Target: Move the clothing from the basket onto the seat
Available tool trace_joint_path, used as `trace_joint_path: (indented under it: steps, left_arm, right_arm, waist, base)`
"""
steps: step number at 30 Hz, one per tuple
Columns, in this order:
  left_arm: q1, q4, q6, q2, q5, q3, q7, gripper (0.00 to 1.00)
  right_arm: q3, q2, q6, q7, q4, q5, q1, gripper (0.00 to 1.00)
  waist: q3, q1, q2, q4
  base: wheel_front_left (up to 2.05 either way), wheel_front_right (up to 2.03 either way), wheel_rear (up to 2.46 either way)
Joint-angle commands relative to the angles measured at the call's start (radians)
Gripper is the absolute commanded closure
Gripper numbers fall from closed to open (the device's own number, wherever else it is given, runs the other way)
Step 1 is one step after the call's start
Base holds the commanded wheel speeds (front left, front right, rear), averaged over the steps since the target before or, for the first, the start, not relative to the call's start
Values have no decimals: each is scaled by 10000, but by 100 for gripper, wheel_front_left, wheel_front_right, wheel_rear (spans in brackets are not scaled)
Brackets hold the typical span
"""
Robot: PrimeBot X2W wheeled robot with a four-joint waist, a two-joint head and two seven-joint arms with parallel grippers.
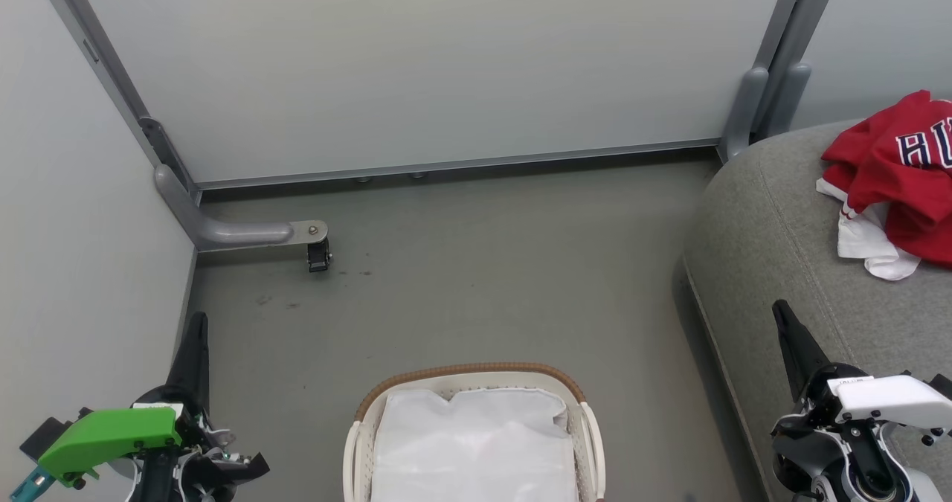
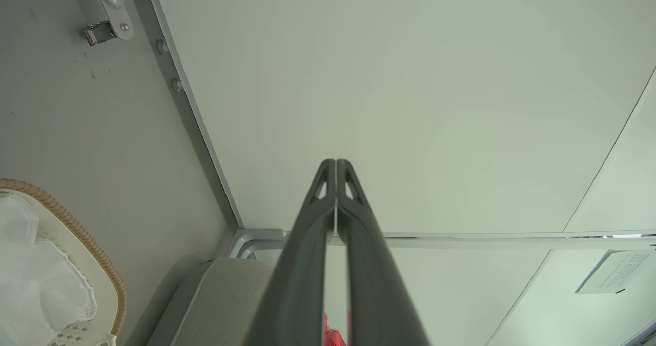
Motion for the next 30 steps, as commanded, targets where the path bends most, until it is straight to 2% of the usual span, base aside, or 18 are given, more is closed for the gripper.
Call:
trace_joint_path:
  steps: [1,30]
  left_arm:
    - [-116,-19,-50,-14,-40,29,34,100]
    - [-116,-22,-39,-16,-29,36,43,100]
  right_arm:
    - [-29,-59,0,35,-52,33,-89,100]
    - [-26,-58,0,34,-49,34,-87,100]
  waist:
    - [-1,0,0,0]
    - [-1,0,0,0]
  base:
    - [0,0,0]
    - [0,0,0]
